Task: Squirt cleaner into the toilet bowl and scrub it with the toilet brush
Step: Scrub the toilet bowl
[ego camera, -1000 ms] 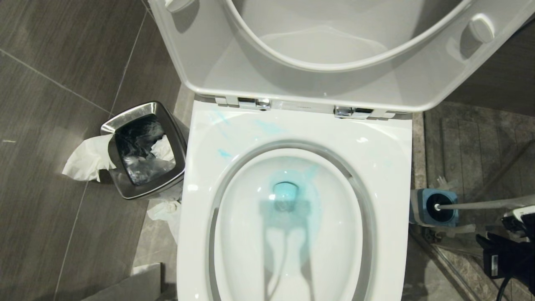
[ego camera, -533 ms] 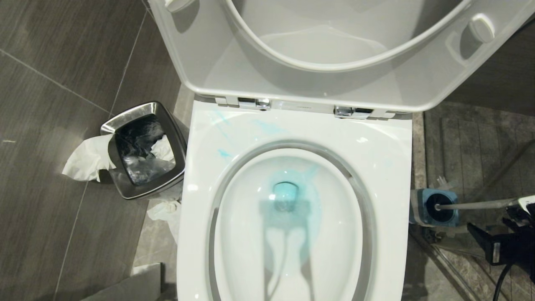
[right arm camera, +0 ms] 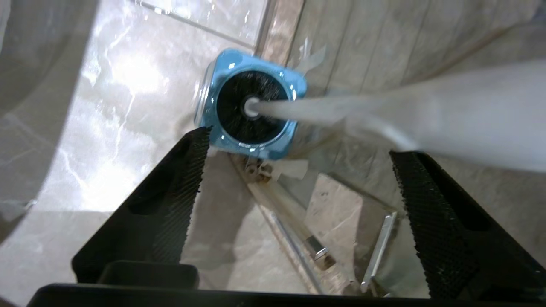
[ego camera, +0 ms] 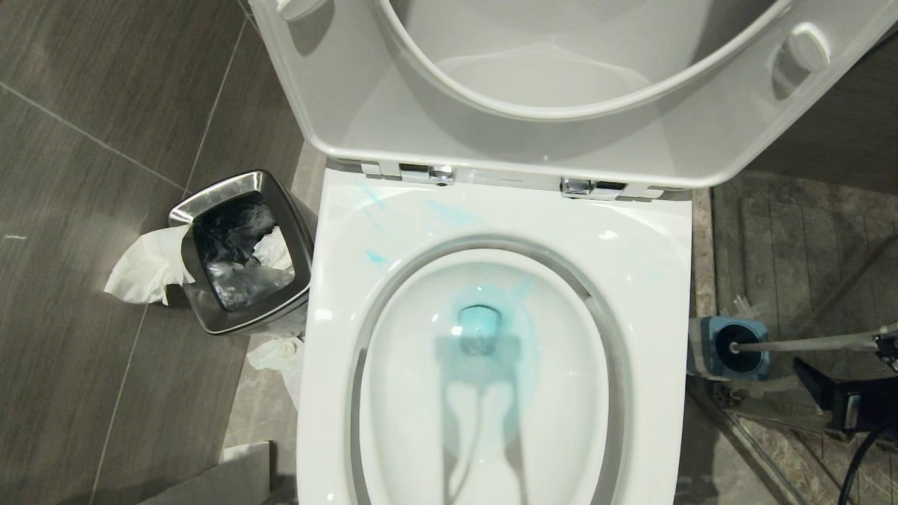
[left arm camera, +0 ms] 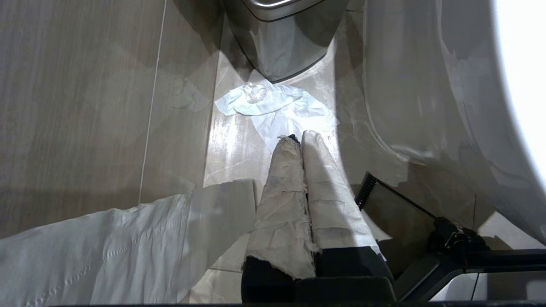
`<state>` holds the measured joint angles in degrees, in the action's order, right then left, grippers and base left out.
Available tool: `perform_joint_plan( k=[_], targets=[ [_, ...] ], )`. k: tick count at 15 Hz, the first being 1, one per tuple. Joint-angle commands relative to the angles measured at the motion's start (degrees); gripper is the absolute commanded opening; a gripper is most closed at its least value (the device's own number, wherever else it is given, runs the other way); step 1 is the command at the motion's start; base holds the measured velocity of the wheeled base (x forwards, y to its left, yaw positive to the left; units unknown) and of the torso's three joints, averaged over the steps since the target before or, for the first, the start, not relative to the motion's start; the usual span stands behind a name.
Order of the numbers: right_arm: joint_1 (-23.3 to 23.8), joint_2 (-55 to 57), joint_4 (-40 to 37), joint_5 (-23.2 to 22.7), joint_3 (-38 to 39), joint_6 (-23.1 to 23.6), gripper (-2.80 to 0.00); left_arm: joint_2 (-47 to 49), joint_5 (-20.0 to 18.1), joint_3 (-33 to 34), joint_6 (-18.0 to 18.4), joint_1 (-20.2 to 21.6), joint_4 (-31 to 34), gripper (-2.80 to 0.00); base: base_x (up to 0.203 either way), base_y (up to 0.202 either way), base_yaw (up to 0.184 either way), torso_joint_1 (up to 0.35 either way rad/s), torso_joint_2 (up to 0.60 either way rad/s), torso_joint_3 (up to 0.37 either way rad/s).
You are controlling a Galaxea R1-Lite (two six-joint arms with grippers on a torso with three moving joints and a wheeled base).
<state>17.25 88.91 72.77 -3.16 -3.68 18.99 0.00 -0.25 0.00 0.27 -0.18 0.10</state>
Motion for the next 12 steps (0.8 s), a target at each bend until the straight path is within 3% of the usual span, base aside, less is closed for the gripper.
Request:
perform_joint_plan(
  k=[1,9,12],
  targets=[
    [0.06,-1.39,0.45,-0.17,-0.69,-0.05,0.0,0.0,-0.02,0.0,0.0,0.01,-0.01,-2.8,0.0,0.0,0.0,0.0,0.0,0.0],
    [0.5,-1.19,0.67,-0.74,-2.5,-0.52,0.0,0.01,-0.02,0.01,0.0,0.01,-0.01,-2.8,0.0,0.0,0.0,0.0,0.0,0.0],
    [0.59,-1.11,1.24,-0.54,-3.33,-3.42,0.0,0.02,-0.02,0.06,0.0,0.01,-0.01,-2.8,0.0,0.0,0.0,0.0,0.0,0.0]
  ],
)
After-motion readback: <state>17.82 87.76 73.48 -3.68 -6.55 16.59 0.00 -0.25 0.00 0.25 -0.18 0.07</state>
